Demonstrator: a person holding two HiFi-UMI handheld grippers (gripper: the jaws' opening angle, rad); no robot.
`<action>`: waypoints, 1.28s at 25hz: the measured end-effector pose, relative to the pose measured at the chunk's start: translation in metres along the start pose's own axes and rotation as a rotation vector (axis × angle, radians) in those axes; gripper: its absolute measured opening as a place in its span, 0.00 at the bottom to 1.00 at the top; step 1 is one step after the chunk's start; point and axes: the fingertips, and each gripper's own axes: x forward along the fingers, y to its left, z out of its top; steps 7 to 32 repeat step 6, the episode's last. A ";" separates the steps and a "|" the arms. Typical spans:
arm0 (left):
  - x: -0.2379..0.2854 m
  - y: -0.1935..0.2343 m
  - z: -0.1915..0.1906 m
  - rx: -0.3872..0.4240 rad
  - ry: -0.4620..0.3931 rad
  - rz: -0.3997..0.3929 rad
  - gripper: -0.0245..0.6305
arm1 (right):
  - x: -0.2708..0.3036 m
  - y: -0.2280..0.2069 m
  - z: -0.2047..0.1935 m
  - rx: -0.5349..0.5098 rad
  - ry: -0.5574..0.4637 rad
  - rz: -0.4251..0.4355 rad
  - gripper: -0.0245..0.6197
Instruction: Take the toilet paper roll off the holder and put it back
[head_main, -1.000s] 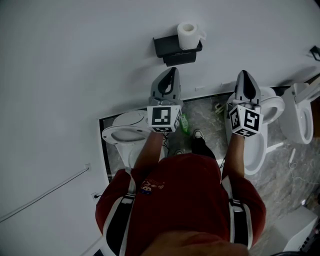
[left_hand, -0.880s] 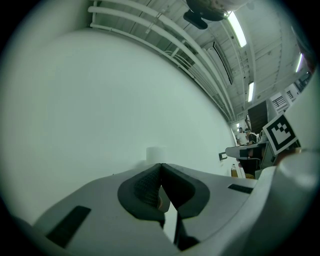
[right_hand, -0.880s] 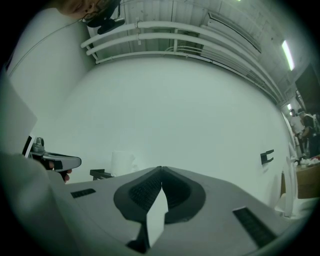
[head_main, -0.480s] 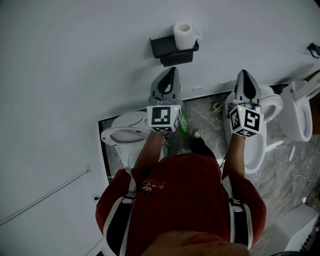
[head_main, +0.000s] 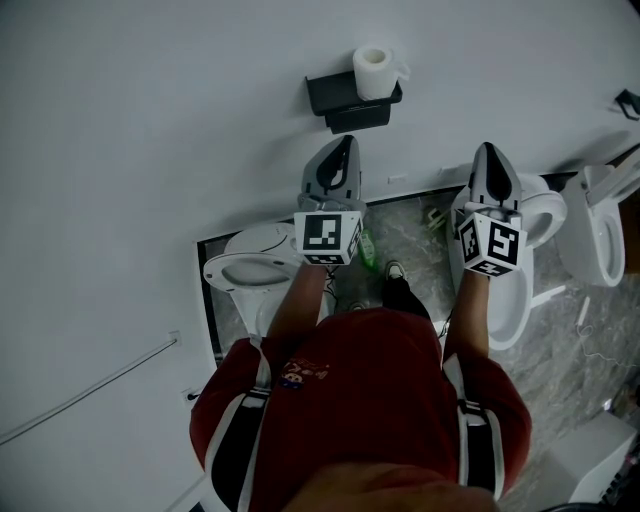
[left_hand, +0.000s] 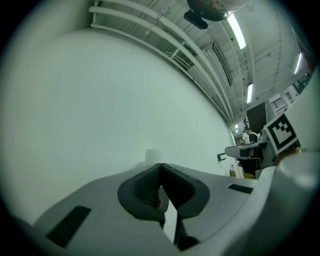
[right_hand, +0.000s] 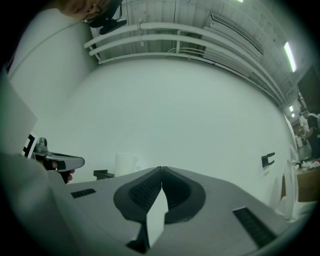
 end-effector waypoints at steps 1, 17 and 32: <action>-0.001 0.000 0.000 0.001 0.001 -0.001 0.07 | -0.001 0.001 0.000 -0.002 0.002 0.003 0.05; -0.001 0.000 0.004 0.011 -0.003 -0.018 0.07 | -0.002 0.005 0.004 -0.022 0.006 0.009 0.05; -0.001 0.000 0.004 0.011 -0.003 -0.018 0.07 | -0.002 0.005 0.004 -0.022 0.006 0.009 0.05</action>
